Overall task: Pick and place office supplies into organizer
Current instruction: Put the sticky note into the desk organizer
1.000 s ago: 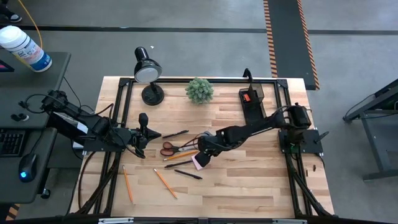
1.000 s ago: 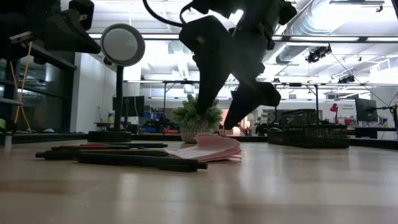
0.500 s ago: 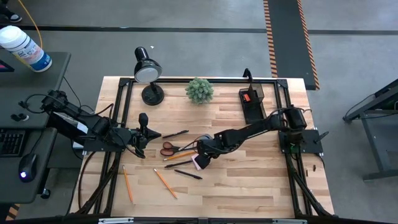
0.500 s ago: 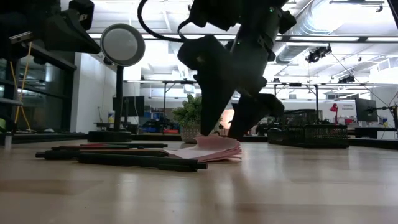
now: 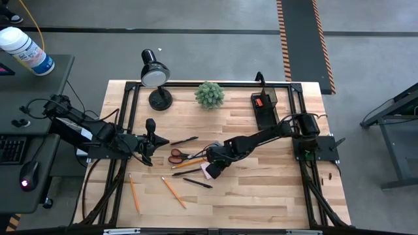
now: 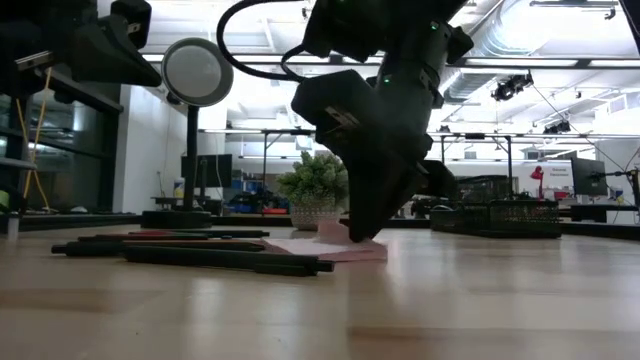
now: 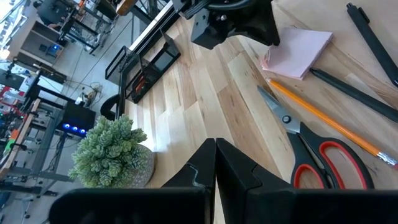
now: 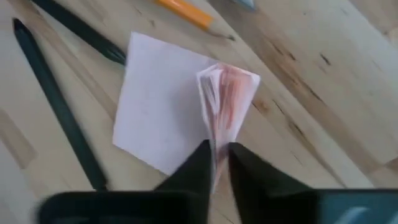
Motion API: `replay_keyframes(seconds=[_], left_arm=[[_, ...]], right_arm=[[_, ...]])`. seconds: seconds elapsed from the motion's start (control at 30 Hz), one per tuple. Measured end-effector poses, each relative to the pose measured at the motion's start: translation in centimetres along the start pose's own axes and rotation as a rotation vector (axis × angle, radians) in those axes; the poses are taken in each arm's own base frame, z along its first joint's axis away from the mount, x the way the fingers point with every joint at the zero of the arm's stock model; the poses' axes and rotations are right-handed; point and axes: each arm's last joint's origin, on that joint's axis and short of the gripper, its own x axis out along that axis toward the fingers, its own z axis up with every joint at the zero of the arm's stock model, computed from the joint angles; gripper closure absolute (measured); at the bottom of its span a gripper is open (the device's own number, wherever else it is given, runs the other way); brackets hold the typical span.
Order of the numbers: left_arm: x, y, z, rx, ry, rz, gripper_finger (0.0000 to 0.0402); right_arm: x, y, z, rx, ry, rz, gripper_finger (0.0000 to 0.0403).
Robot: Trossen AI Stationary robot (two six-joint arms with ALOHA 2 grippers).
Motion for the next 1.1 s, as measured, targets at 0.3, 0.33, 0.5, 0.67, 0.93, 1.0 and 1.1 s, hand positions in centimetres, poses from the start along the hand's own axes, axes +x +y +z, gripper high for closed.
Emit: replay_keyframes(seconds=[0.3,0.33,0.5,0.67,0.93,1.0,1.1], left_arm=[[0.0,0.0,0.0,0.0,0.0,0.0,0.0401],[0.0,0.0,0.0,0.0,0.0,0.0,0.0401],[0.0,0.0,0.0,0.001,0.001,0.0,0.0401],[0.0,0.0,0.0,0.001,0.001,0.0,0.0401],[0.0,0.0,0.0,0.0,0.001,0.0,0.0401],[0.0,0.0,0.0,0.001,0.001,0.0,0.0401],[0.0,0.0,0.0,0.001,0.001,0.0,0.0401]], right_arm=[[-0.8,-1.5,0.1,0.006,0.055,-0.106,0.0399],[-1.2,-1.7,0.2,0.007,0.05,-0.123,0.04],[-3.9,-2.3,0.2,0.007,0.017,-0.193,0.0402],[-7.5,-3.4,-0.2,0.024,-0.025,-0.323,0.0402],[-13.3,-6.8,-1.0,0.13,-0.032,-0.573,0.0403],[-14.6,-7.7,-1.1,0.164,-0.036,-0.625,0.0403],[-16.2,-8.9,-0.9,0.207,-0.03,-0.655,0.0403]])
